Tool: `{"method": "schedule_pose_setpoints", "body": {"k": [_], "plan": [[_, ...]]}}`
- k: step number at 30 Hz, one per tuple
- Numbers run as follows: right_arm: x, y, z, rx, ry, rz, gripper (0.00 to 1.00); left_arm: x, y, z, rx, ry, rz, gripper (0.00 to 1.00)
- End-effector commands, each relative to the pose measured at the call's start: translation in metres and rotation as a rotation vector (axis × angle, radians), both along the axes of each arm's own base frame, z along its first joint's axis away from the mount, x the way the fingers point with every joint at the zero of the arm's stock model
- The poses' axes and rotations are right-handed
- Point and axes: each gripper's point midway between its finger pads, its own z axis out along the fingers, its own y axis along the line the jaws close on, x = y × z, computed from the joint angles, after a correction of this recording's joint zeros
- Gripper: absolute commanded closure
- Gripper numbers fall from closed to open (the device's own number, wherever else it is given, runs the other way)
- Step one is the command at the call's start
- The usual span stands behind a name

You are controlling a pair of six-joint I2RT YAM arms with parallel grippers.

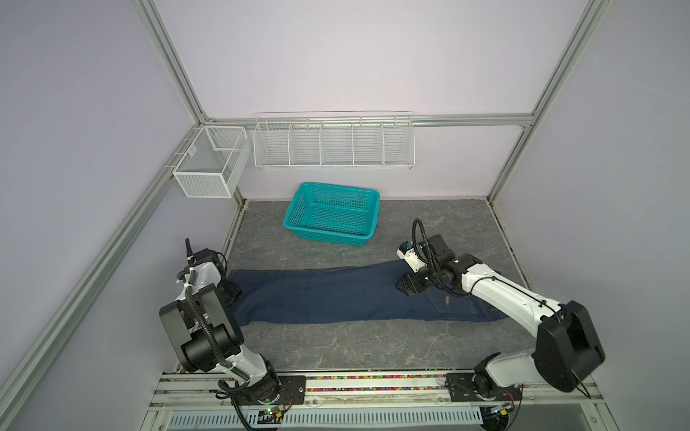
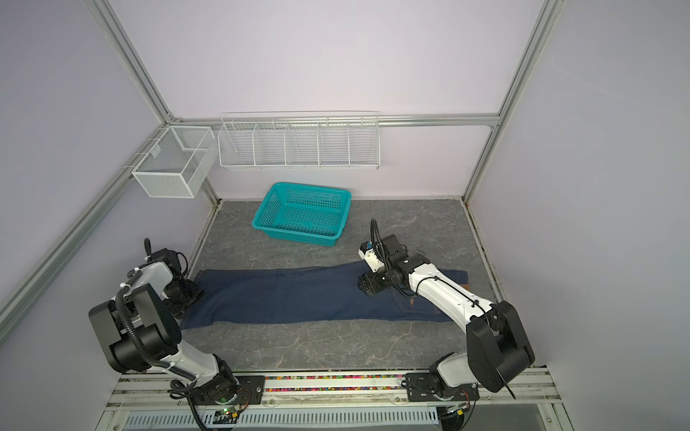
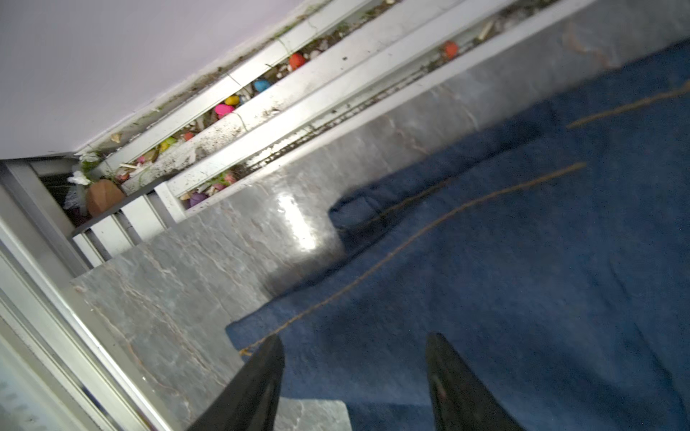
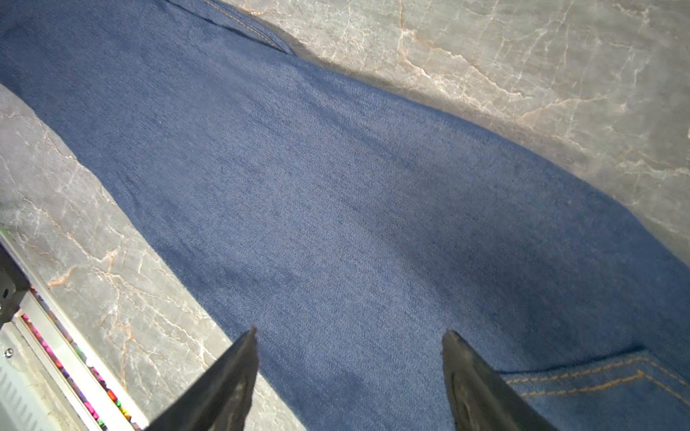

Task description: Fold and stack the trousers

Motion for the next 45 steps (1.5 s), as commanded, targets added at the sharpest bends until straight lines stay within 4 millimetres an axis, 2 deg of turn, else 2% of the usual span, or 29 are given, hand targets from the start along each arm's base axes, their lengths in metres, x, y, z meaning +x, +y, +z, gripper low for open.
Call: {"method": "schedule_pose_setpoints", "body": {"k": [1,7,12,15,22,24,29,33,39,45], "plan": [[-0.009,-0.005,-0.001,-0.004,0.020,-0.016,0.21,-0.006,0.015,-0.007,0.019,-0.026,0.041,0.39],[-0.012,-0.005,0.001,0.000,0.024,-0.026,0.20,-0.005,0.027,-0.014,0.049,0.025,-0.059,0.39],[-0.013,-0.007,0.002,-0.012,0.021,-0.019,0.20,-0.003,0.012,-0.022,-0.025,-0.007,-0.071,0.43],[-0.012,-0.007,0.003,-0.015,0.018,-0.017,0.21,-0.006,0.011,-0.023,-0.023,-0.001,-0.078,0.52],[-0.013,-0.011,0.004,-0.037,0.007,-0.005,0.21,-0.009,0.001,-0.039,-0.082,0.005,-0.065,0.72],[-0.014,-0.012,0.004,-0.040,0.007,-0.004,0.21,-0.007,0.002,-0.036,-0.078,0.001,-0.063,0.81],[-0.017,-0.013,0.002,-0.037,0.011,-0.010,0.21,-0.005,0.005,-0.016,-0.051,-0.023,-0.061,0.96],[-0.016,-0.013,0.002,-0.036,0.008,-0.008,0.21,-0.004,0.005,-0.005,-0.041,-0.035,-0.065,1.00],[-0.013,-0.015,0.003,-0.041,0.000,-0.013,0.21,0.002,0.007,0.022,-0.015,-0.070,-0.072,1.00],[-0.011,-0.014,0.003,-0.038,-0.005,-0.016,0.21,0.018,0.007,0.050,0.000,-0.127,-0.092,1.00]]}}
